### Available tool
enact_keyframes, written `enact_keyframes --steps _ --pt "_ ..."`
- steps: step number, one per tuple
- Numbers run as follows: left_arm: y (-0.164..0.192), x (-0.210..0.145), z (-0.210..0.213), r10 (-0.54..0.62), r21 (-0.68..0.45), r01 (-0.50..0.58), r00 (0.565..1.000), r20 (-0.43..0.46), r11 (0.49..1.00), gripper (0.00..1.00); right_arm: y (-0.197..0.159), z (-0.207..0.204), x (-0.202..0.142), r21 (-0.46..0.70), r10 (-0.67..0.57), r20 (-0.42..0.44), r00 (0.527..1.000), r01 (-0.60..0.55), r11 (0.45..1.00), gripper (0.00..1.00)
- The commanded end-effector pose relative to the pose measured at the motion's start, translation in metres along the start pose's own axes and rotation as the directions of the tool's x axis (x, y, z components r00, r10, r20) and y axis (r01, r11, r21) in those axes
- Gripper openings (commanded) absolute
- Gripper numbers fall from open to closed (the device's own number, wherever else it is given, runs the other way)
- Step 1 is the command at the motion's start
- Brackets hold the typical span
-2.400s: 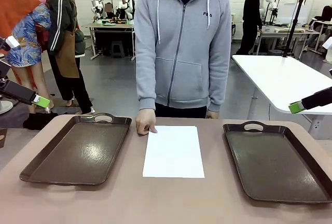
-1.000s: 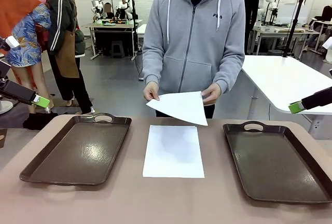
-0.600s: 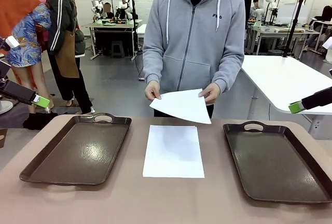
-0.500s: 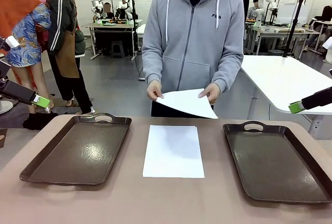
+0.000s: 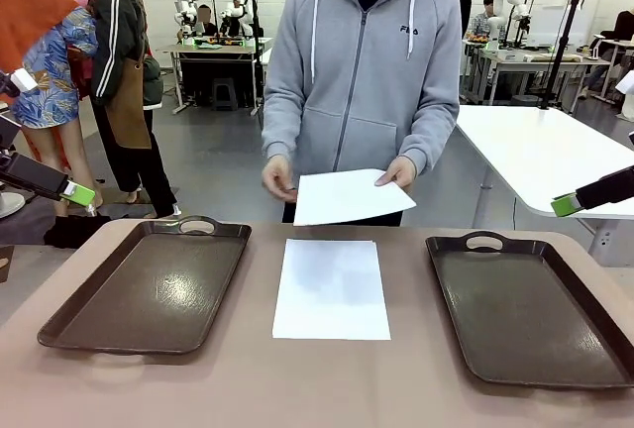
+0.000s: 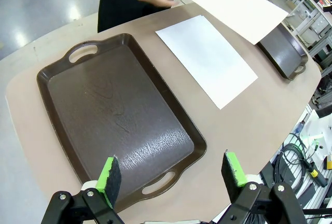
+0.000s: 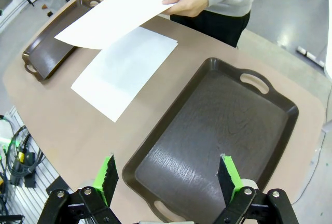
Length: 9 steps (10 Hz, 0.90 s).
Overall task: Sort the A4 documents.
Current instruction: Receive the A4 Paper.
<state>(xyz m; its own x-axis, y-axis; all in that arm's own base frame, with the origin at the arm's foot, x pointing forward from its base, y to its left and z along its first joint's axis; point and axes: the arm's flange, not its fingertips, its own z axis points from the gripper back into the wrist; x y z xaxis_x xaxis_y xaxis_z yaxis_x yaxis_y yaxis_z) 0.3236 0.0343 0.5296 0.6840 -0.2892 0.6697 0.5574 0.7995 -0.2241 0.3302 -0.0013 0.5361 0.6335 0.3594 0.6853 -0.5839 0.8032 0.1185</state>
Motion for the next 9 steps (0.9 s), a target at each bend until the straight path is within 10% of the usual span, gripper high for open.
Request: enact_keyframes --steps 1,9 --pt "0.0012 -0.0006 0.0008 -0.013 0.001 0.013 1.0 -0.002 1.0 1.0 -0.001 -0.0015 -0.0006 0.013 -0.002 0.002 1.0 0.002 1.0 1.0" --pt "0.0012 -0.0006 0.0008 -0.013 0.001 0.013 1.0 -0.002 1.0 1.0 -0.001 -0.0015 -0.0006 0.013 -0.002 0.002 1.0 0.002 1.0 1.0"
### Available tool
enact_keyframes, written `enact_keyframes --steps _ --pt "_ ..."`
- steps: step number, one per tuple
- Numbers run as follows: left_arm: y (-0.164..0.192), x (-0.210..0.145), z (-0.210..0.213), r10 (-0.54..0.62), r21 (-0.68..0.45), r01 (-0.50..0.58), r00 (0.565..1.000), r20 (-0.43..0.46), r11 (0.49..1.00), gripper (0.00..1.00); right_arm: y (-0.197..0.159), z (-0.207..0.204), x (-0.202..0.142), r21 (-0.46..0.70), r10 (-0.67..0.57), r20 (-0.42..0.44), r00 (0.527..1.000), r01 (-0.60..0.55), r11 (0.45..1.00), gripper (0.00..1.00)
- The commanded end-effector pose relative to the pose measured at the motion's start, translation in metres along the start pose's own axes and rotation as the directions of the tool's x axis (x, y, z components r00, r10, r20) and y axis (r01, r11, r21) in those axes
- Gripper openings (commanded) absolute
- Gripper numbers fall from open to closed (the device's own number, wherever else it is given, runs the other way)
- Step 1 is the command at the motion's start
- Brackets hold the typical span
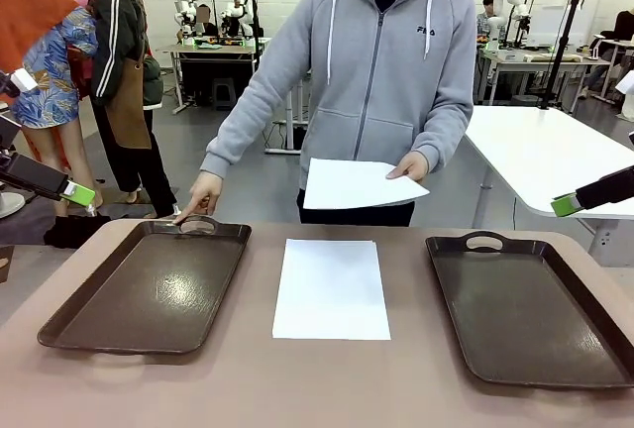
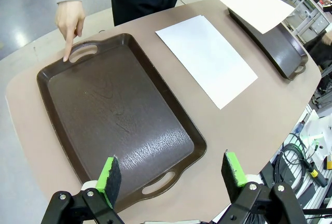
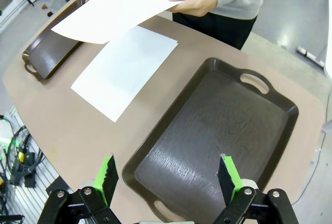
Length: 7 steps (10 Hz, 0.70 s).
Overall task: Sort the A4 documents.
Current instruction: Receive the A4 Paper.
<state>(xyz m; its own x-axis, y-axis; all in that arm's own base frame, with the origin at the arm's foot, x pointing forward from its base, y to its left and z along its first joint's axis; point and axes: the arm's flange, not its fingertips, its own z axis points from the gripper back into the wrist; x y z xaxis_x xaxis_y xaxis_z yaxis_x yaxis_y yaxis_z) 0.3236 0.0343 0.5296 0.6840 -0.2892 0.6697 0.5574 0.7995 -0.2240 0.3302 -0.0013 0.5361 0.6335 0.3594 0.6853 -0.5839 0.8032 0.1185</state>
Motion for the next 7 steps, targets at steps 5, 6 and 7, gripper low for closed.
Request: enact_keyframes --steps 5,6,7 --pt "0.0012 -0.0006 0.0008 -0.013 0.001 0.013 1.0 -0.002 1.0 1.0 -0.001 -0.0015 -0.0006 0.013 -0.002 0.002 1.0 0.002 1.0 1.0" --pt "0.0012 -0.0006 0.0008 -0.013 0.001 0.013 1.0 -0.002 1.0 1.0 -0.001 -0.0015 -0.0006 0.013 -0.002 0.002 1.0 0.002 1.0 1.0" --pt "0.0012 -0.0006 0.0008 -0.013 0.001 0.013 1.0 -0.002 1.0 1.0 -0.001 -0.0015 -0.0006 0.013 -0.002 0.002 1.0 0.002 1.0 1.0"
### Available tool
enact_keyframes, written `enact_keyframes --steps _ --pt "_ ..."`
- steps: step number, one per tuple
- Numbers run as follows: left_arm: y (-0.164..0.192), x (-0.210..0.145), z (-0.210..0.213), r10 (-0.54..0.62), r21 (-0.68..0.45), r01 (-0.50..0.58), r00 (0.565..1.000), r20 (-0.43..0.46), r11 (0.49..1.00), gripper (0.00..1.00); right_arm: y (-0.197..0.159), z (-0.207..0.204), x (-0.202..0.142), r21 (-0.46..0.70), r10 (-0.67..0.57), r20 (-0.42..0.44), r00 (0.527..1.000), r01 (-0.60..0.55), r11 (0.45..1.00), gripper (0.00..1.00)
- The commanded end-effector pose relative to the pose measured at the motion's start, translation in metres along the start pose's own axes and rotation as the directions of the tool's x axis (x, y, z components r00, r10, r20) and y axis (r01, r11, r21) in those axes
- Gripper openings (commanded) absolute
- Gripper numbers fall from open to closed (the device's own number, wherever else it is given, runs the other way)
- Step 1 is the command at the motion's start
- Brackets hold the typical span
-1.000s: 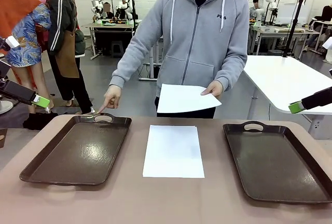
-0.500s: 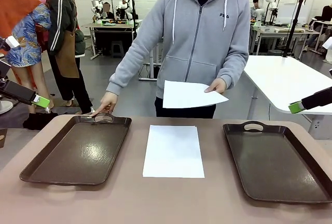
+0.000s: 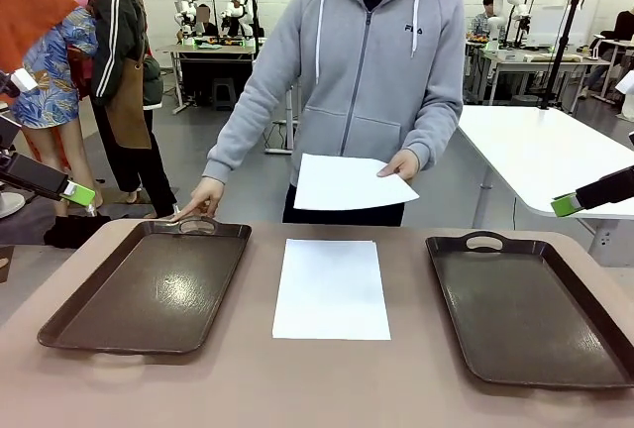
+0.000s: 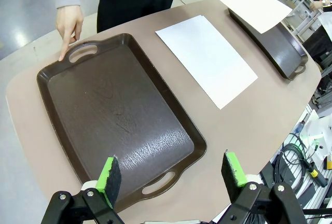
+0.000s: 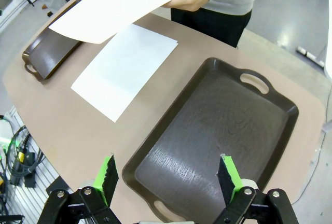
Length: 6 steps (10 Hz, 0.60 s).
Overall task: Sort the A4 documents.
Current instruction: Receive the A4 Paper.
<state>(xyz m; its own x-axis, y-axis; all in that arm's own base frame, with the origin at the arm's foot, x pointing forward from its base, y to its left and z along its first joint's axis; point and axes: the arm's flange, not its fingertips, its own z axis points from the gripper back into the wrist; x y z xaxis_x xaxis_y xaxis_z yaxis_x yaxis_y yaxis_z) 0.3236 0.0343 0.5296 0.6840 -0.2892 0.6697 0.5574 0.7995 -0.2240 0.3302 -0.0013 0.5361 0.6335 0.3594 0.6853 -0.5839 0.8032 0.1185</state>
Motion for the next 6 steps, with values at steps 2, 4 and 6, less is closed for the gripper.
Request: enact_keyframes --steps 2,4,6 --pt "0.0 0.0 0.0 0.0 0.0 0.0 1.0 0.0 1.0 1.0 -0.001 -0.002 -0.001 0.013 -0.002 0.002 1.0 0.002 1.0 1.0" --pt "-0.004 0.018 -0.022 0.06 -0.019 -0.06 0.998 0.002 0.998 1.0 -0.001 -0.002 -0.001 0.013 -0.002 0.002 1.0 0.002 1.0 1.0" --pt "-0.004 0.034 -0.053 0.148 -0.089 -0.153 0.987 -0.054 0.984 1.0 -0.001 -0.002 -0.001 0.013 -0.002 0.002 1.0 0.002 1.0 1.0"
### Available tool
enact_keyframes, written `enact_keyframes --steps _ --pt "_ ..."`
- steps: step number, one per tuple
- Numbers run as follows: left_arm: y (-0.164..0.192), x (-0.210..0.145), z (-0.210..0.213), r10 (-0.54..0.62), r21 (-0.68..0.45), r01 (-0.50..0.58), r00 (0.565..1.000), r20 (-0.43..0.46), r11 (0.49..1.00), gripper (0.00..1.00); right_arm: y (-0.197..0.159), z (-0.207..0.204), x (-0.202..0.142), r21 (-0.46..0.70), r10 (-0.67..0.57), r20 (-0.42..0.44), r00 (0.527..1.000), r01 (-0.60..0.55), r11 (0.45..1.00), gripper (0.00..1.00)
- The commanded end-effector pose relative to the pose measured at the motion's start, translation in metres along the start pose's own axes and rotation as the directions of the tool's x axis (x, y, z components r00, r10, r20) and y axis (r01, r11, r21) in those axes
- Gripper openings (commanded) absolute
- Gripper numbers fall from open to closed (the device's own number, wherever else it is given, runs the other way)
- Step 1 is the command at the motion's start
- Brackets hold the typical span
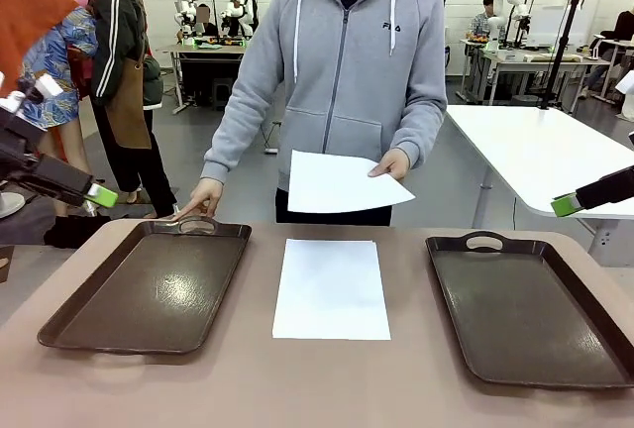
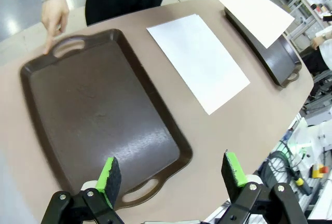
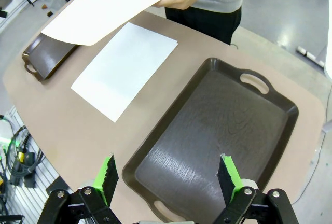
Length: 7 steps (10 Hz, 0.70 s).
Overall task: Sort the A4 documents.
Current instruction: Receive the A4 Paper.
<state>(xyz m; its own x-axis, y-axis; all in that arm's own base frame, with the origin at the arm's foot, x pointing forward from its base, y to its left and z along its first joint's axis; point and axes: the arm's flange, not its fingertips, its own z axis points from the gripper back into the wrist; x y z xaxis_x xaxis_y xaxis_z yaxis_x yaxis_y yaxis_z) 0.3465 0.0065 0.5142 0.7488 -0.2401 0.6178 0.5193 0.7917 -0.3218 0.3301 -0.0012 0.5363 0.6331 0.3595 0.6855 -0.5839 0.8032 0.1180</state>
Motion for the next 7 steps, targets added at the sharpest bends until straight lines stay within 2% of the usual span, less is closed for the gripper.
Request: enact_keyframes --steps 1,3,6,7 --pt "0.001 0.03 -0.032 0.1 -0.059 -0.101 0.995 -0.017 0.993 1.0 -0.001 -0.002 -0.001 0.013 -0.003 0.001 1.0 0.003 1.0 1.0" --pt "0.012 0.055 -0.066 0.231 -0.147 -0.234 0.972 -0.032 0.961 1.0 -0.001 -0.002 -0.001 0.013 -0.003 0.001 1.0 0.003 1.0 1.0" --pt "0.022 0.086 -0.122 0.419 -0.259 -0.425 0.904 -0.078 0.867 1.0 -0.001 -0.002 -0.001 0.013 -0.003 0.001 1.0 0.003 1.0 1.0" --pt "0.022 0.096 -0.14 0.44 -0.281 -0.446 0.894 -0.088 0.85 1.0 -0.001 -0.002 -0.001 0.013 -0.003 0.001 1.0 0.003 1.0 1.0"
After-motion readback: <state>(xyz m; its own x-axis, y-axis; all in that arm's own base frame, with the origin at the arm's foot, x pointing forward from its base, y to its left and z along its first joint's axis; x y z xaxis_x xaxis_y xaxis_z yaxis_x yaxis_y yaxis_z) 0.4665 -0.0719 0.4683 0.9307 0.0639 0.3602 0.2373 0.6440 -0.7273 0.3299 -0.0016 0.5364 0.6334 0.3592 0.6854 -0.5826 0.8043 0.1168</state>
